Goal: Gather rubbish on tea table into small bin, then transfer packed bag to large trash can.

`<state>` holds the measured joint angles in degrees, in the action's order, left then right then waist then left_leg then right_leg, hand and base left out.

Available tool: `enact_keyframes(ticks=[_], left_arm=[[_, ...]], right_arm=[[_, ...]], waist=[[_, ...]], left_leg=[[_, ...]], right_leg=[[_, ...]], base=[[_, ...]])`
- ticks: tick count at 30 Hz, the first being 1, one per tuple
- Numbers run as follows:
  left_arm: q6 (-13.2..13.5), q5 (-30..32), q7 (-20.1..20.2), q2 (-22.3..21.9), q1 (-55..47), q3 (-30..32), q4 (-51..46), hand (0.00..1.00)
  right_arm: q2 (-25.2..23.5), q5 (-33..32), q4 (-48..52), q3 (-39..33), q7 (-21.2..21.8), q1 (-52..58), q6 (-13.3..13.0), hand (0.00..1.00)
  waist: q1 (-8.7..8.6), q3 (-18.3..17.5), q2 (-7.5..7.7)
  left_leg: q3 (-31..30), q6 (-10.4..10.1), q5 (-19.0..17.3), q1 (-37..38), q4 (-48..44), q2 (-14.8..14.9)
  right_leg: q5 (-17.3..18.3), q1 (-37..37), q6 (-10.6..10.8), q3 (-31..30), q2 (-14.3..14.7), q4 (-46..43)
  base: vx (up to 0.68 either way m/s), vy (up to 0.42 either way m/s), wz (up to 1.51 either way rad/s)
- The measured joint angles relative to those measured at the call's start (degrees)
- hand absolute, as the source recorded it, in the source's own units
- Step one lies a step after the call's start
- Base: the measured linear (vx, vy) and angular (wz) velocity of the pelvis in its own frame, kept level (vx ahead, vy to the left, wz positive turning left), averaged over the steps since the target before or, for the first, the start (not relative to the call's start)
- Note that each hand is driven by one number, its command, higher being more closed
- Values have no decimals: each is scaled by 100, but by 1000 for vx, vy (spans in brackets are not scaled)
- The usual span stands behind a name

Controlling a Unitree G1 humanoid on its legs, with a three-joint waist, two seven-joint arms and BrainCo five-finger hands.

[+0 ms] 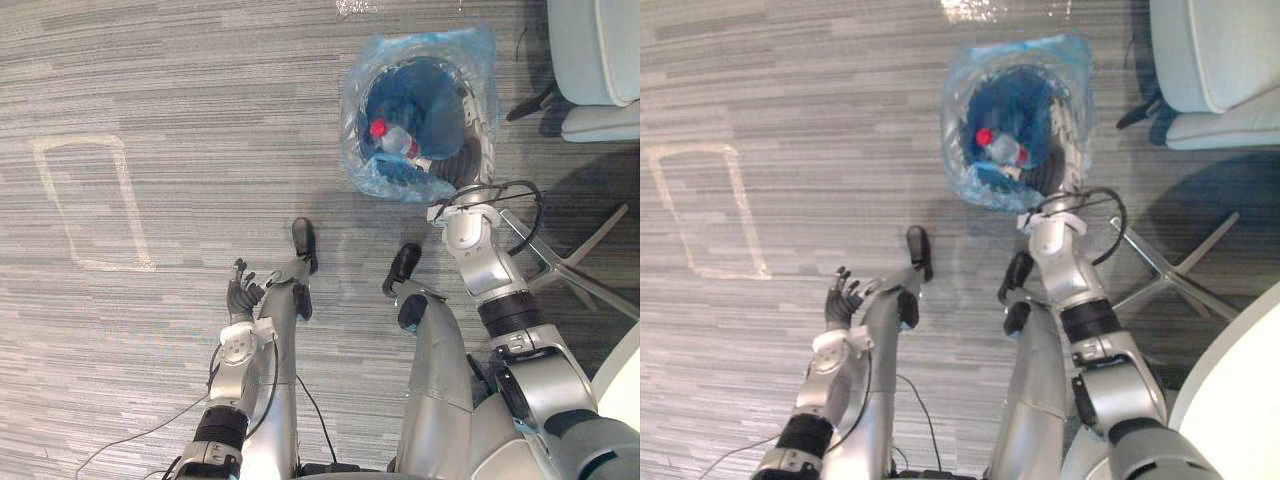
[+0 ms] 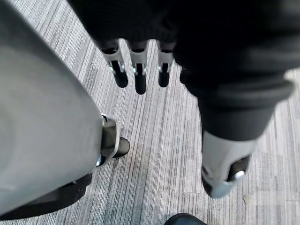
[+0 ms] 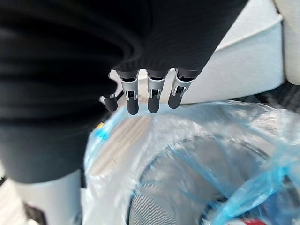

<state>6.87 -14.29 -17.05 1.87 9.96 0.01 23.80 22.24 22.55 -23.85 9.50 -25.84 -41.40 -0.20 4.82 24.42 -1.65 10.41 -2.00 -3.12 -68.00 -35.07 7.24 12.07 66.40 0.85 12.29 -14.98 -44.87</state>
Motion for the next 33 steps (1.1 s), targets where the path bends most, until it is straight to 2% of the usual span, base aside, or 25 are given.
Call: enact_keyframes(ticks=[7, 10, 13, 15, 24, 28, 33], left_arm=[[0, -56, 61, 31, 4, -1, 9, 0], [13, -52, 96, 193, 235, 9, 460, 0], [13, -57, 112, 333, 393, 15, 820, 0], [14, -58, 115, 354, 465, 13, 955, 0], [26, -286, 108, 405, 938, 5, 1592, 0], [43, -384, 104, 404, 1261, 11, 1774, 0], [152, -399, 104, 372, 1342, 19, 1862, 0]], right_arm=[[7, 306, 36, 101, 12, 277, -3, 0], [-15, 521, 30, 424, 114, 394, -21, 0], [-268, 839, -13, 541, 126, 508, -16, 0], [-275, 1080, -156, 671, 189, 478, -21, 0], [-440, 1780, -1745, 1089, 276, -246, 162, 0], [-498, 1808, -2483, 1103, 287, -620, 306, 0], [-537, 1827, -2951, 1098, 300, -928, 403, 0]], waist=[[-61, -7, 13], [-95, -101, 103], [-163, -209, 198], [-161, -231, 203], [-130, -245, 201], [-119, -258, 206], [-123, -257, 204]], left_leg=[[0, 1, -18, -8, -47, 62], [-10, -20, -46, -49, -120, 142], [44, -11, -50, -50, -195, 209], [66, -8, -51, -46, -205, 224], [174, 11, -26, -92, -51, 247], [183, 38, 81, -357, -23, 235], [155, 7, 109, -405, 8, 218]], right_leg=[[15, 4, -29, 1, 41, -21], [8, 11, -39, 8, 119, -1], [1, 12, -45, -20, 167, 18], [1, 11, -46, -27, 172, 19], [-99, 120, -66, -48, 177, 139], [-135, 401, -64, -55, 178, 111], [-109, 472, -70, -53, 176, 61]], base=[[-52, -19, -3], [-47, -17, -12], [-29, -10, -10], [-45, -9, -6], [-39, -2, -1], [-27, 1, 6], [-28, -12, 5]])
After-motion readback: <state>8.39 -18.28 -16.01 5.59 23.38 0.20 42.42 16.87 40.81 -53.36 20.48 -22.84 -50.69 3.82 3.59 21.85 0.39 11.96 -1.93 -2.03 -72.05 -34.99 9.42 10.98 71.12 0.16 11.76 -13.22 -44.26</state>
